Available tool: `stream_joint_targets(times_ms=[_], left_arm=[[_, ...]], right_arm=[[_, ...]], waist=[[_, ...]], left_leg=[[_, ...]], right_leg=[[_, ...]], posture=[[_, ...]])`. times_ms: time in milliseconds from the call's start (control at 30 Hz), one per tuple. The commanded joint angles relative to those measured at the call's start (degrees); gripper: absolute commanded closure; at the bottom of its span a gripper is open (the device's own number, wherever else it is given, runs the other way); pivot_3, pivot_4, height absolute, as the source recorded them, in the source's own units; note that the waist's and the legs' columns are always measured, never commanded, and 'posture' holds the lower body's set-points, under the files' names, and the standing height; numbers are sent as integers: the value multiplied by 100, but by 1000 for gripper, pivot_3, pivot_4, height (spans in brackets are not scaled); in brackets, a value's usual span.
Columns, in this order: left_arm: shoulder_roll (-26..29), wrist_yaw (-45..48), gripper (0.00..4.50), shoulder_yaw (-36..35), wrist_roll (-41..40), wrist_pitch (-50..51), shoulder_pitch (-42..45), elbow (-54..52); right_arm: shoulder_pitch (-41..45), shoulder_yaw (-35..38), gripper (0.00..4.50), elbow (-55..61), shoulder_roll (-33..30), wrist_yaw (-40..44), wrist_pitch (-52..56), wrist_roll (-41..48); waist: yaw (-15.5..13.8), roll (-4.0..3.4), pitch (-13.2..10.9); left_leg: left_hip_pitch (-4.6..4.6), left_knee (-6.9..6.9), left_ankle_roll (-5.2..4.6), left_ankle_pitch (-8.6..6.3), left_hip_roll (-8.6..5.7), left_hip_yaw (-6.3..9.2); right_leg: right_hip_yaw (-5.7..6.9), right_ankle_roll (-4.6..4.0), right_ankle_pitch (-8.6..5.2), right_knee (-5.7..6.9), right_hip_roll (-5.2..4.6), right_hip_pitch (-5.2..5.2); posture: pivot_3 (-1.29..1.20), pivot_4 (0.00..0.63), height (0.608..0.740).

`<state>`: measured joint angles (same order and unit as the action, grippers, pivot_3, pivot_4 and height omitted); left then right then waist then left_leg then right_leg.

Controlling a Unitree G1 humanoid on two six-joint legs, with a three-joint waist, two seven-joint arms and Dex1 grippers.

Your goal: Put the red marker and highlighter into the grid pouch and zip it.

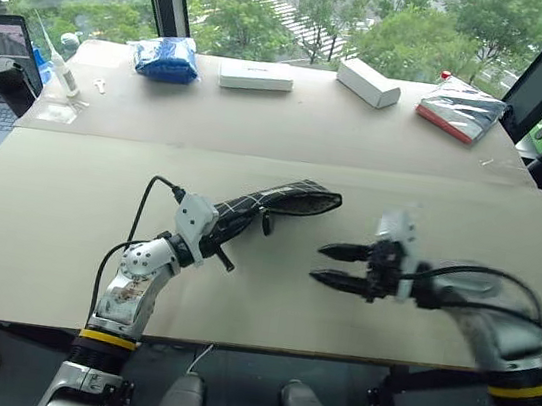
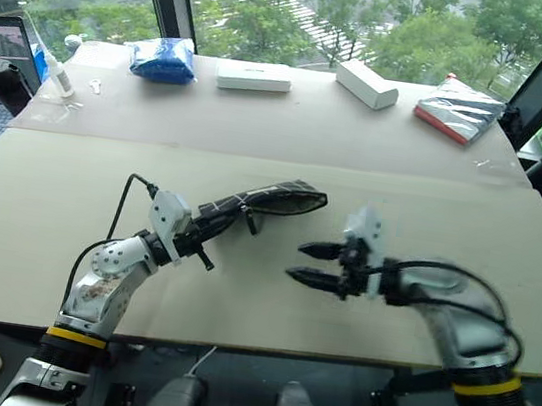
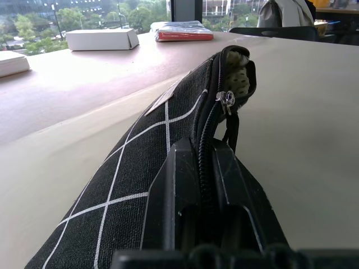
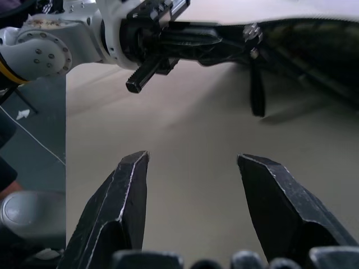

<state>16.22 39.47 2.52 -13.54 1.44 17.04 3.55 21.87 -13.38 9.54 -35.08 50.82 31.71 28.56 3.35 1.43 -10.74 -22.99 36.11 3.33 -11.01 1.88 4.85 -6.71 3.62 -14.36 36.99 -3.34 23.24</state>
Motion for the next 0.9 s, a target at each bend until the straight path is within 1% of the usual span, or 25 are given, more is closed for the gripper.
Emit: stream_joint_targets(times_ms=[33,200,400,533,633,700,733,767,833,867,900], left_arm=[[2,53,4500,6,-48,-78,95,-70],[18,93,4500,-1,-60,-66,136,-51],[14,97,4500,-13,-66,-51,147,-60],[12,80,4500,-20,-58,-59,143,-53],[10,64,4500,-28,-49,-64,136,-51],[11,56,4500,-30,-46,-63,134,-52],[11,51,4500,-33,-47,-61,134,-54],[11,47,4500,-34,-47,-60,134,-55],[12,43,4500,-33,-46,-60,135,-56],[11,40,4500,-32,-44,-59,138,-58],[10,36,4500,-30,-42,-60,137,-60]], right_arm=[[525,-178,1697,-415,685,-1150,146,-810],[1088,-180,1697,-1095,1387,-1657,76,-1276],[1410,-204,1697,-1343,1822,-1543,47,-1388],[1548,-137,1697,-1442,1984,-1410,122,-1323],[1584,-36,2338,-1421,2010,-1287,168,-1244],[1576,-3,2962,-1405,1978,-1203,143,-1260],[1565,-5,3318,-1387,1945,-1145,126,-1280],[1557,-6,3912,-1375,1925,-1104,120,-1297],[1542,40,4279,-1358,1875,-1072,128,-1310],[1533,84,4400,-1343,1851,-1075,143,-1303],[1524,114,4400,-1331,1833,-1074,153,-1298]], waist=[[-7,0,0],[-69,0,0],[-75,0,0],[-59,0,0],[-62,0,0],[-69,0,0],[-69,0,0],[-68,0,0],[-60,0,0],[-58,0,0],[-59,0,0]], left_leg=[[-5,3,1,0,-1,0],[-13,11,1,0,-2,1],[-14,10,1,0,-2,3],[-11,8,1,0,0,3],[-13,7,1,0,0,4],[-14,9,1,0,-1,4],[-14,9,1,0,-1,4],[-14,9,1,0,-1,4],[-13,8,1,0,0,4],[-13,8,1,0,0,4],[-13,8,1,0,0,4]], right_leg=[[0,-16,10,0,-1,2],[4,-17,12,-3,-3,3],[8,-18,12,-3,-3,3],[8,-18,12,-1,-2,3],[9,-18,12,-2,-2,3],[10,-18,12,-2,-3,3],[9,-18,12,-2,-3,3],[9,-18,12,-2,-3,3],[10,-18,12,-2,-2,3],[10,-18,12,-2,-2,4],[10,-18,12,-2,-2,3]], posture=[[0,150,740],[0,150,740],[0,150,740],[0,150,740],[0,150,740],[0,150,740],[0,150,740],[0,150,740],[0,150,740],[0,150,740],[0,150,740]])
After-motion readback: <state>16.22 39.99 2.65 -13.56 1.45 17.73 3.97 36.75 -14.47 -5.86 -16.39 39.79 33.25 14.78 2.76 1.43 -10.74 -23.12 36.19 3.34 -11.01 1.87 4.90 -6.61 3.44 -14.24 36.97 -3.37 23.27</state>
